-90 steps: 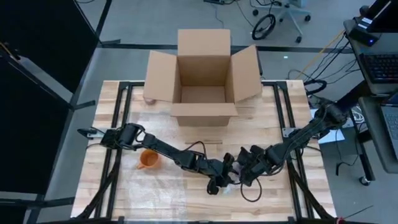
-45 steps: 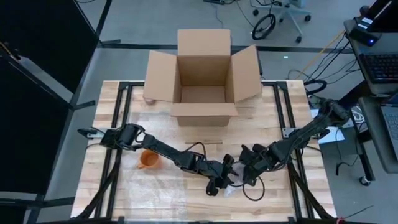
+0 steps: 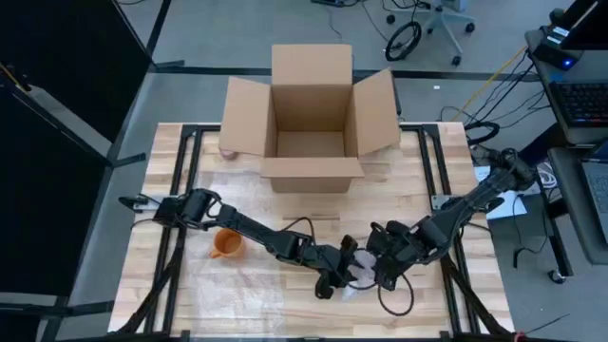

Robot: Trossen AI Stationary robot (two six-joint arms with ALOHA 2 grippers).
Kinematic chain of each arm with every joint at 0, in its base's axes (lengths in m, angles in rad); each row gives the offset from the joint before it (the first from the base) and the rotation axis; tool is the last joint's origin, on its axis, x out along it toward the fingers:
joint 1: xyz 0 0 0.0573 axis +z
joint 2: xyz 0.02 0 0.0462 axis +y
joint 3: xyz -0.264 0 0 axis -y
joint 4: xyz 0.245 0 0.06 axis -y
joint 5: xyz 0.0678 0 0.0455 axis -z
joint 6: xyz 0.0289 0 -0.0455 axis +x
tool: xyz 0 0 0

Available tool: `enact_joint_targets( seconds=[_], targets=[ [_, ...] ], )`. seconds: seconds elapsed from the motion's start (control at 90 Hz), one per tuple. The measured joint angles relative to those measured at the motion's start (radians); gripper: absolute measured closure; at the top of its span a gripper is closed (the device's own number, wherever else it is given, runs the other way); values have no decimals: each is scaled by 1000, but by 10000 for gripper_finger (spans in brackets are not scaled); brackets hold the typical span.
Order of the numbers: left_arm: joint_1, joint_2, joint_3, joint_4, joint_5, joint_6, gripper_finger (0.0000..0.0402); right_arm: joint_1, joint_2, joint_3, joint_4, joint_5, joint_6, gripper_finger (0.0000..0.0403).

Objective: Wrap mug
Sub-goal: Wrap the pink cup with bubble wrap

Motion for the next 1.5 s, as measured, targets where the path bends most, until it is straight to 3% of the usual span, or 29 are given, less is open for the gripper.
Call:
enact_joint_targets(
  seconds=[0.344, 0.556, 0.944, 1.222, 1.322, 1.5],
  targets=[
    [1, 0, 0, 4, 1, 0, 224, 19, 198, -16, 33, 68, -9, 179],
    [-1, 0, 0, 1, 1, -1, 224, 17, 255, -10, 86, 66, -27, 179],
    [1, 0, 0, 0, 0, -1, 224, 17, 105, 69, -67, 68, 8, 179],
    [0, 0, 0, -2, 0, -1, 224, 17, 68, 88, -261, 101, 138, 179],
    [0, 0, 0, -2, 0, -1, 224, 17, 70, 39, -243, 98, 181, 179],
    [0, 0, 0, 0, 1, -1, 223, 15, 72, -121, -18, 104, 232, 179]
  ],
)
